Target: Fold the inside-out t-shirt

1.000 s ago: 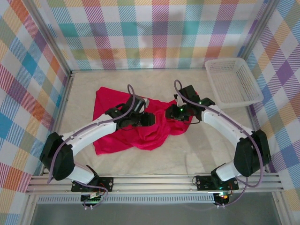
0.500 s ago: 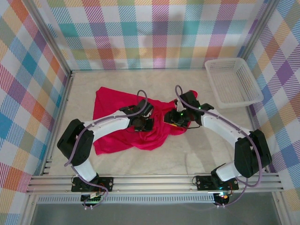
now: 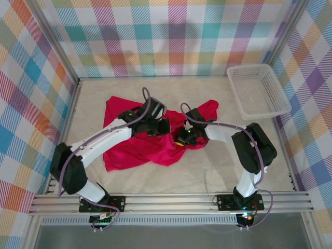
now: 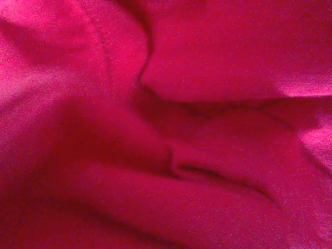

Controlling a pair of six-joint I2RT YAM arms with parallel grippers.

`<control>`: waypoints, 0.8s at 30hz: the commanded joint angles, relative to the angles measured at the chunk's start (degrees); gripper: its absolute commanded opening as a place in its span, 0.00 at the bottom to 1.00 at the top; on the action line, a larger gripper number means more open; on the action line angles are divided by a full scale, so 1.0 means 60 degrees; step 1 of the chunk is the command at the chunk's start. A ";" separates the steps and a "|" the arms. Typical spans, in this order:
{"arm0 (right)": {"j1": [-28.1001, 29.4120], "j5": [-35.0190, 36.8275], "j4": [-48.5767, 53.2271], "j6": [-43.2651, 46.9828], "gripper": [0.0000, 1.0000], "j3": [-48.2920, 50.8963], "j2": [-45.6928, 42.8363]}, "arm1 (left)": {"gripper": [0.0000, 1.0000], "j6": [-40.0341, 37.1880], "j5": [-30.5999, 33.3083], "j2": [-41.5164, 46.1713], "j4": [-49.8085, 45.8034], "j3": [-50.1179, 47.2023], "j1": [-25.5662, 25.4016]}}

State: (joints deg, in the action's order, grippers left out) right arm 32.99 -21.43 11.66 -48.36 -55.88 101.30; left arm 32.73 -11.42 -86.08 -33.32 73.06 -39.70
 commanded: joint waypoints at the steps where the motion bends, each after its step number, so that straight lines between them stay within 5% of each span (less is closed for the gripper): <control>1: -0.0015 0.0548 0.0046 0.0006 0.00 0.0479 -0.0407 | 0.00 0.0468 -0.0842 0.0690 0.0500 -0.0623 0.0808; 7: -0.0014 0.0969 0.0559 0.0389 0.00 0.1285 -0.1746 | 0.00 0.0843 -0.1422 0.0925 0.1357 -0.2371 0.2236; 17: 0.0128 -0.0508 -0.0430 0.1371 0.00 0.1372 -0.3323 | 0.00 0.1572 -0.2238 0.0016 0.3409 -0.3681 0.2216; 19: 0.0199 -0.0841 -0.0886 0.1522 0.08 0.1392 -0.3455 | 0.00 0.1605 -0.2231 0.0090 0.3469 -0.3653 0.2139; 21: 0.0214 -0.0757 -0.0822 0.1491 0.31 0.1299 -0.3507 | 0.00 0.1630 -0.2222 0.0138 0.3488 -0.3568 0.2056; 24: 0.0268 -0.0342 -0.0152 0.1478 0.33 0.0924 -0.3427 | 0.00 0.1634 -0.2206 0.0167 0.3488 -0.3461 0.1881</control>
State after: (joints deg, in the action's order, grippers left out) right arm 34.17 -23.18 9.52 -41.12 -47.31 81.30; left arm 41.74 -23.51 -86.61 -14.20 50.92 -27.42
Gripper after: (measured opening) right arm 0.333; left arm 0.043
